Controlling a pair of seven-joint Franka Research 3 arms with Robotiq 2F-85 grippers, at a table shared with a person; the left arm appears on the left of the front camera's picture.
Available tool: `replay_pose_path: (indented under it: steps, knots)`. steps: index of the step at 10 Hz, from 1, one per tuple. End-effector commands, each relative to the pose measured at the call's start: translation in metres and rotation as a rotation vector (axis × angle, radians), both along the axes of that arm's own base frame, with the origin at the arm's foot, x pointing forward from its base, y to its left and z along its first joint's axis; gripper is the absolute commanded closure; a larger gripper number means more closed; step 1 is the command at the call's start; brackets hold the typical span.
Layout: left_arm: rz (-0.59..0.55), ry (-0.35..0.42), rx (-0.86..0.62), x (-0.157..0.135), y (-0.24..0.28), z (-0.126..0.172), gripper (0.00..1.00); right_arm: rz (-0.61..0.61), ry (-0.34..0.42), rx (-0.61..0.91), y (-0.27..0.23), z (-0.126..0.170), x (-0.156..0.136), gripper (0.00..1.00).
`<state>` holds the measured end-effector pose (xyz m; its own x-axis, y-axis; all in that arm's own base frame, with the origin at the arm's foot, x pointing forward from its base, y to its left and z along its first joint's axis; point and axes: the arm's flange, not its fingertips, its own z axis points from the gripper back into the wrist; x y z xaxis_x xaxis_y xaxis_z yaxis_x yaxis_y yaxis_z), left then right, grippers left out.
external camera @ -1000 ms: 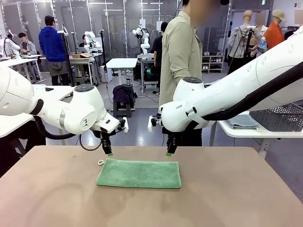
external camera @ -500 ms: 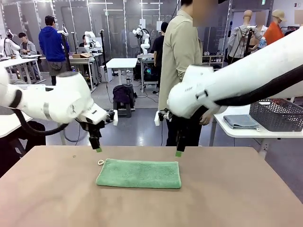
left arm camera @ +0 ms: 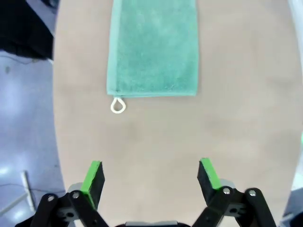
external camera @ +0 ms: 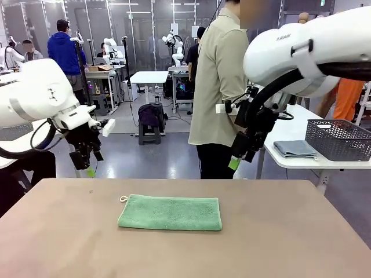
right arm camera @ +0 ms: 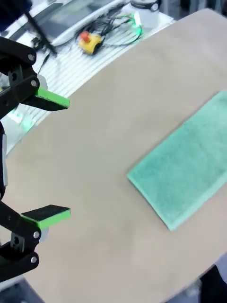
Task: Fold the towels and place them in the basket.
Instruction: When a person lays out a Towel with hook on the table, fold it in half twice.
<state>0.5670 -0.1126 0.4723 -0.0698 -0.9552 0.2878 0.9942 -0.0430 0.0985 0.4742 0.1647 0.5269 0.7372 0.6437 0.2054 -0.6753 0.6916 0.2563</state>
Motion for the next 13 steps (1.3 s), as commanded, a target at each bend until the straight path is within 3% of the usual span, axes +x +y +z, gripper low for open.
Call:
replay_pose_path:
  steps: [1, 3, 4, 5, 6, 7, 10, 11, 12, 13]
  knots:
    - [-0.06, 0.041, -0.145, -0.009, 0.018, 0.001, 0.0, -0.167, 0.046, 0.134, -0.001, -0.029, -0.014, 0.0]
    - [-0.041, 0.08, -0.333, -0.01, 0.05, -0.004, 0.0, -0.294, 0.088, 0.233, -0.01, -0.053, -0.023, 0.0]
    - [-0.032, 0.095, -0.395, -0.013, 0.064, -0.008, 0.0, -0.286, 0.101, 0.273, -0.01, -0.063, -0.028, 0.0]
    - [-0.023, 0.109, -0.448, -0.016, 0.078, -0.012, 0.0, -0.255, 0.056, 0.305, -0.011, -0.067, -0.031, 0.0]
    - [-0.007, 0.115, -0.495, -0.019, 0.092, -0.016, 0.0, -0.268, 0.129, 0.208, -0.014, -0.058, -0.017, 0.0]
    - [0.017, 0.123, -0.534, -0.023, 0.104, -0.02, 0.0, -0.268, 0.129, 0.208, -0.014, -0.058, -0.017, 0.0]
    - [0.04, 0.129, -0.595, -0.025, 0.116, -0.033, 0.0, -0.268, 0.129, 0.208, -0.014, -0.058, -0.017, 0.0]
    - [0.01, 0.093, -0.624, -0.028, 0.115, -0.034, 0.0, -0.265, 0.114, 0.225, -0.014, -0.062, -0.02, 0.0]
    - [0.059, 0.141, -0.55, -0.023, 0.118, -0.029, 0.0, -0.366, 0.089, 0.225, -0.007, -0.072, -0.018, 0.0]
    - [0.059, 0.141, -0.55, -0.023, 0.118, -0.029, 0.0, -0.464, 0.101, 0.213, 0.0, -0.082, -0.018, 0.0]
